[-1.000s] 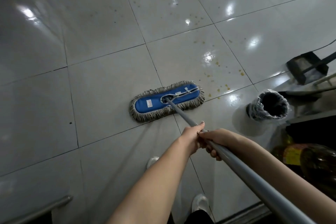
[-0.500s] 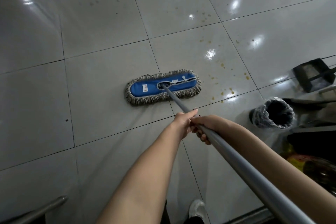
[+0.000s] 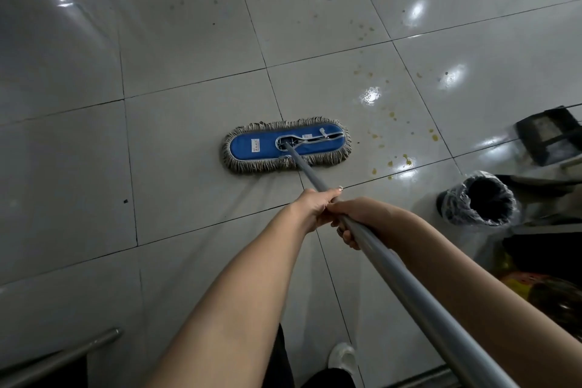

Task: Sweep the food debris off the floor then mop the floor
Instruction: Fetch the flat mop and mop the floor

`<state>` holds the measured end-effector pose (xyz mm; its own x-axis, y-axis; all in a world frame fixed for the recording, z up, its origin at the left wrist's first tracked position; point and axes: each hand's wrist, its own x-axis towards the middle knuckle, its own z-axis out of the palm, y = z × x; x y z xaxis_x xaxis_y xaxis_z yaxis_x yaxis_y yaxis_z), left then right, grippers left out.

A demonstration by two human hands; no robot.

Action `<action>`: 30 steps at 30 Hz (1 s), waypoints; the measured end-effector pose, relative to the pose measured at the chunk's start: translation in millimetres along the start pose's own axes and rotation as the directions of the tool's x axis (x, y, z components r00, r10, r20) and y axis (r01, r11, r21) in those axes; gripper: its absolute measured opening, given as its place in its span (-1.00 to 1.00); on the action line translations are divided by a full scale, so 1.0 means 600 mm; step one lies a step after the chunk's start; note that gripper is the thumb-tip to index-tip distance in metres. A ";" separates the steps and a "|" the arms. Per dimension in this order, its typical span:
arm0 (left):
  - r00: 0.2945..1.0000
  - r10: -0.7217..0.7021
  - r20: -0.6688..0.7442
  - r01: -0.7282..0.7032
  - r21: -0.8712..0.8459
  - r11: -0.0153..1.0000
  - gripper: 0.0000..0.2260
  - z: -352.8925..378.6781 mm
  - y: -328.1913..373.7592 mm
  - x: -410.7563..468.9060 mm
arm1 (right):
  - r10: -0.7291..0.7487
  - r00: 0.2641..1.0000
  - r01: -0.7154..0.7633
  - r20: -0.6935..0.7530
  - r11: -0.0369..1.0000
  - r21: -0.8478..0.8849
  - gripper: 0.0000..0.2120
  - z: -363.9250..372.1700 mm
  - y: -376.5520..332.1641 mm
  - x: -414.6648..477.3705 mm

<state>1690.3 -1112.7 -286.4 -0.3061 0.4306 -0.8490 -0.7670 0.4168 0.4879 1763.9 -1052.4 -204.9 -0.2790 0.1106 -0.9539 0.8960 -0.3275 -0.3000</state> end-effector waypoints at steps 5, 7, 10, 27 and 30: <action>1.000 -0.025 -0.017 0.026 0.023 0.999 -0.74 0.026 -0.061 -0.049 | 0.029 1.000 -0.029 0.006 0.998 -0.064 -0.69 -0.008 0.070 -0.032; 0.999 -0.033 -0.031 0.034 0.058 0.998 -0.76 0.037 -0.103 -0.076 | 0.029 0.999 -0.026 0.039 0.996 -0.088 -0.71 -0.011 0.113 -0.051; 0.996 -0.071 -0.050 0.075 0.075 0.994 -0.77 0.048 -0.160 -0.109 | 0.055 0.995 -0.045 0.082 0.993 -0.110 -0.71 -0.014 0.172 -0.074; 0.991 -0.135 0.004 0.134 -0.082 0.988 -0.74 0.069 -0.345 -0.233 | 0.122 0.988 -0.119 0.094 0.992 -0.032 -0.57 0.013 0.388 -0.133; 0.990 -0.137 -0.029 0.131 -0.160 0.978 -0.78 0.065 -0.345 -0.229 | 0.151 0.985 -0.151 0.078 0.988 -0.015 -0.48 0.016 0.385 -0.144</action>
<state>1913.3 -1227.0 -262.7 -0.2146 0.3457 -0.9135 -0.8808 0.3357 0.3339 1991.6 -1146.5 -192.1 -0.1663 -0.0142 -0.9860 0.9328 -0.3265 -0.1527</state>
